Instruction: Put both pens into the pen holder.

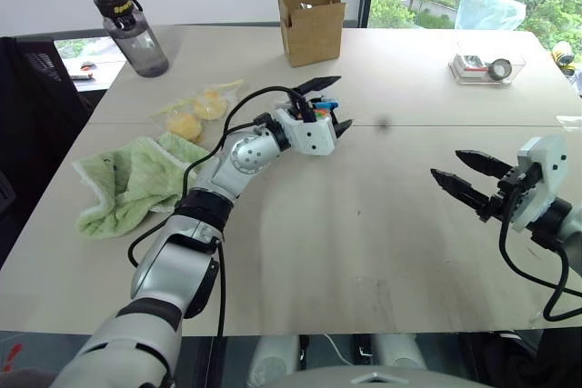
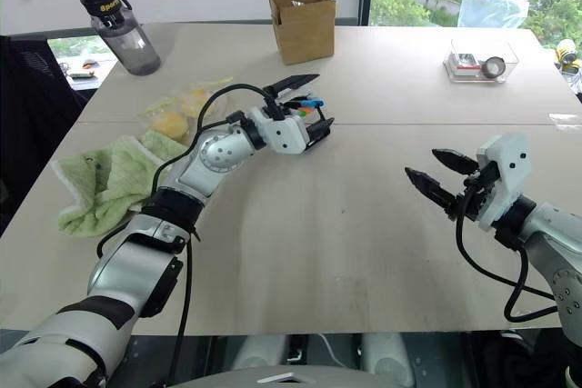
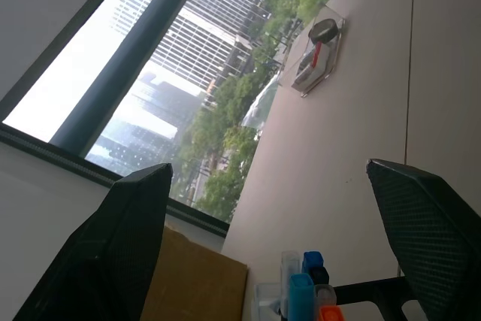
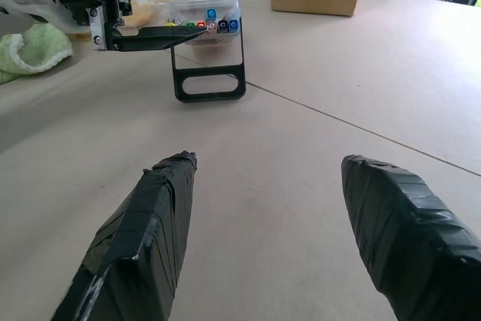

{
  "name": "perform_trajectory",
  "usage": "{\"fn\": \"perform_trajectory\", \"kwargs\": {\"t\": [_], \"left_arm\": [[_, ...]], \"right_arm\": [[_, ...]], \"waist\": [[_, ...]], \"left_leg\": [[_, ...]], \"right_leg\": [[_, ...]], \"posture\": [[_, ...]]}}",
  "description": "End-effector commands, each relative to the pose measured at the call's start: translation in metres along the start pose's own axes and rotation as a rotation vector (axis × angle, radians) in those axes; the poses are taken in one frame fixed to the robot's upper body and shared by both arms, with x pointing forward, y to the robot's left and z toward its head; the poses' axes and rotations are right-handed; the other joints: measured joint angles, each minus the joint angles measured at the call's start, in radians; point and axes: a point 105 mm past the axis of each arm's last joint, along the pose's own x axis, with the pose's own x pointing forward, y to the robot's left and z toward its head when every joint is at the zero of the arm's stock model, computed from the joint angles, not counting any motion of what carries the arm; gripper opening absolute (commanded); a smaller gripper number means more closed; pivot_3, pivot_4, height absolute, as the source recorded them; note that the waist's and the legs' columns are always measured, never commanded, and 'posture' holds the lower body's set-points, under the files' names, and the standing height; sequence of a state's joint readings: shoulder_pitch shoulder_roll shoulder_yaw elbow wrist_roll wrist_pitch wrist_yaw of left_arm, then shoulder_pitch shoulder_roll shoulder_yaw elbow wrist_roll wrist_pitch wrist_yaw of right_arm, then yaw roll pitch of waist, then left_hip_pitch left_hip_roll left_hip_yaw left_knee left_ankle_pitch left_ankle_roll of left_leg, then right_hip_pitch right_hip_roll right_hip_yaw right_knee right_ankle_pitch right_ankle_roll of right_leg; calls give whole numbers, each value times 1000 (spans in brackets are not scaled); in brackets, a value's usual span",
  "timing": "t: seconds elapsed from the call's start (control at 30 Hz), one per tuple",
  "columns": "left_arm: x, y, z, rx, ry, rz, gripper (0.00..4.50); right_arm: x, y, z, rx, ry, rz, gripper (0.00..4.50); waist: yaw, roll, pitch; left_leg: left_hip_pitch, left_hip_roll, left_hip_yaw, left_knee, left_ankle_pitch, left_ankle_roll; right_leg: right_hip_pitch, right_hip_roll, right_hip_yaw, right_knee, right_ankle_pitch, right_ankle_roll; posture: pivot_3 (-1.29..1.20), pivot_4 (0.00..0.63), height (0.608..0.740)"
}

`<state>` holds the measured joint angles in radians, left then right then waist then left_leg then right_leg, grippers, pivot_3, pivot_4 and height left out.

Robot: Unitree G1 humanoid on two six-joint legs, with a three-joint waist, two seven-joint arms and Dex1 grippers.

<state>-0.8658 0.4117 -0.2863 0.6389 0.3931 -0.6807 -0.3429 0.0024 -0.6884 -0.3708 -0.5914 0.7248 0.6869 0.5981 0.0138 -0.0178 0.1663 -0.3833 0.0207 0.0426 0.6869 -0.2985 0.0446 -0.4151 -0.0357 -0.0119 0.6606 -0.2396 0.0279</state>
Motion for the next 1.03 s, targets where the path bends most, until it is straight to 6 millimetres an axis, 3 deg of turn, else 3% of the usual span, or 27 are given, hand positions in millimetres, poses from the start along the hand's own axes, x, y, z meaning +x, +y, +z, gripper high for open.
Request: {"fn": "perform_trajectory", "kwargs": {"t": [0.03, 0.2, 0.3, 0.4, 0.47, 0.6, 0.7, 1.03], "left_arm": [[4, 17, 16, -61, -82, 59, 4407], [-9, 8, 30, -580, -184, 43, 4407], [-38, 6, 23, -875, -175, 52, 4407], [-74, -4, 24, -1039, -121, -14, 4407], [-101, -21, 20, -1141, 10, -62, 4407], [-155, -68, 20, -1230, 252, -117, 4407], [-179, -92, 18, -1229, 376, -87, 4407], [-196, -103, 24, -1171, 420, -31, 4407]], "right_arm": [[-1, 6, 14, -45, -62, 16, 3317], [0, 16, 12, -30, -80, 68, 3317], [-4, 20, -2, -17, -54, 87, 3317], [-10, 21, -15, 3, -61, 103, 3317], [-14, 17, -31, 10, -21, 100, 3317], [-21, -3, -60, 46, 14, 64, 3317], [-24, -8, -82, -1, 81, 73, 3317], [-40, -22, -115, -34, 145, 84, 3317]], "waist": [[0, 0, 0], [-1, 0, 0], [-11, 0, 0], [-28, 0, 0], [-28, 1, 0], [-28, 2, -1], [-15, 1, -1], [0, 3, -2]], "left_leg": [[0, 0, 0, 0, 0, 0], [0, 0, 0, 1, 2, -4], [0, 2, 1, 1, 2, -4], [1, 3, -1, 1, 2, -4], [2, 4, -2, 0, 2, -3], [4, 2, 0, 0, 1, -2], [4, 2, 1, 0, 1, -2], [4, 1, 1, 0, 1, -1]], "right_leg": [[0, 0, 0, 0, 0, 0], [0, -1, 0, 0, 0, 0], [0, -2, 1, 0, 0, 0], [0, -3, 1, 2, 0, 0], [0, -2, 1, 2, 0, 0], [2, -4, 2, 2, 0, 0], [2, -5, 2, 1, 0, -1], [2, -5, 3, 1, -1, -1]], "posture": [[0, 150, 736], [0, 150, 736], [0, 150, 736], [0, 150, 736], [0, 150, 736], [0, 150, 736], [0, 150, 736], [0, 150, 736]]}}
